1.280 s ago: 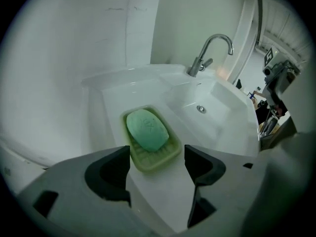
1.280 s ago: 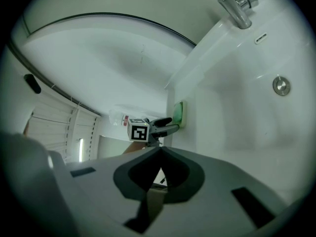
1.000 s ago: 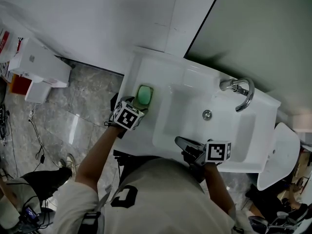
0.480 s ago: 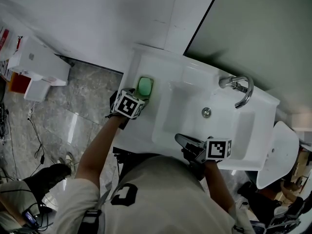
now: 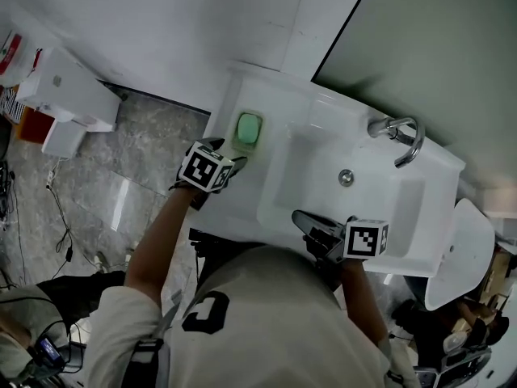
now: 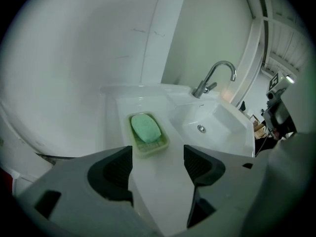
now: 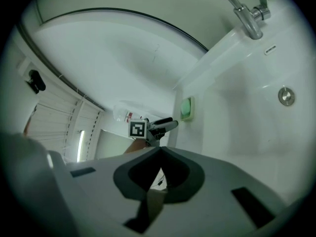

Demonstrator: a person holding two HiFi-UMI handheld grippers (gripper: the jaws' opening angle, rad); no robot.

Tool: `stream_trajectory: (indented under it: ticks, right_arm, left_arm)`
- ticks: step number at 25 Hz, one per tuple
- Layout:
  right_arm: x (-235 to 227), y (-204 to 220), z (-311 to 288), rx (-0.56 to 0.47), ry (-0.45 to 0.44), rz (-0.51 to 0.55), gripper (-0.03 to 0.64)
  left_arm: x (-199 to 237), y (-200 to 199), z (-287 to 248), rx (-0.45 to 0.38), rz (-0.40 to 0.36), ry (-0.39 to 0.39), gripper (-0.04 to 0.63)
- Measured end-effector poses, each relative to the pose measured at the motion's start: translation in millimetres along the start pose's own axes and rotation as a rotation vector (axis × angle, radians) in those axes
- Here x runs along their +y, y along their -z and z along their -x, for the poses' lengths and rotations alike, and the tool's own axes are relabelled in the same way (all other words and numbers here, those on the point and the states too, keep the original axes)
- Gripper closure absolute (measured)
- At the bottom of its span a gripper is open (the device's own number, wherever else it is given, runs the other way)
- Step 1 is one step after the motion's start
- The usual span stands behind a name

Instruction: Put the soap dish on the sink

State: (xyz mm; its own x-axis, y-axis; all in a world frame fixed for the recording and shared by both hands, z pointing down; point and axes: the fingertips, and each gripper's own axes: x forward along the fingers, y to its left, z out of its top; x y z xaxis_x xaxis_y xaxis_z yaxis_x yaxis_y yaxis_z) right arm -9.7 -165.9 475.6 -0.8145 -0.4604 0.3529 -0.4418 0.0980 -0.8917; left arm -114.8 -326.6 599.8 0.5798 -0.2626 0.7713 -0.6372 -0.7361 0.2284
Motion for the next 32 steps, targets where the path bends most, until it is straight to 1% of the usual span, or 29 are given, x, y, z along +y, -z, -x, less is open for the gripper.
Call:
stream_trajectory:
  ticks: [2, 5, 8, 10, 11, 14, 18, 20, 25, 28, 32]
  right_arm:
    - [4, 3, -2, 0.007, -0.003, 0.020, 0.607]
    - [5, 7, -2, -0.002, 0.006, 0.023, 0.607]
    - [11, 13, -6, 0.002, -0.008, 0.028, 0.607]
    - [10, 18, -7, 0.011, -0.002, 0.026, 0.607]
    - [9, 20, -7, 0.014, 0.005, 0.023, 0.607]
    - [11, 26, -7, 0.008, 0.017, 0.021, 0.607]
    - [33, 31, -18, -0.005, -0.037, 0.029, 0.607]
    - [35, 36, -20, -0.010, -0.034, 0.022, 0.607]
    - [38, 44, -24, -0.028, -0.026, 0.009, 0.607]
    - [40, 49, -28, -0.033, -0.028, 0.009, 0.607]
    - [37, 57, -30, -0.032, 0.008, -0.025, 0.607]
  left_arm:
    - [-5, 3, 19, -0.040, 0.033, 0.012, 0.258]
    - [-13, 9, 43, -0.092, 0.083, 0.028, 0.258]
    - [-19, 16, 61, -0.124, 0.113, 0.034, 0.259]
    - [-21, 20, 72, -0.139, 0.119, 0.035, 0.269]
    - [-22, 21, 76, -0.146, 0.115, 0.034, 0.289]
    - [-26, 21, 88, -0.179, 0.088, 0.031, 0.405]
    - [-31, 21, 100, -0.216, 0.062, 0.034, 0.532]
    - [-32, 24, 104, -0.223, 0.060, 0.033, 0.554]
    - [-25, 29, 112, -0.243, 0.076, 0.021, 0.575]
    - [-21, 33, 116, -0.247, 0.069, 0.007, 0.575]
    - [-20, 34, 120, -0.260, 0.057, 0.005, 0.575]
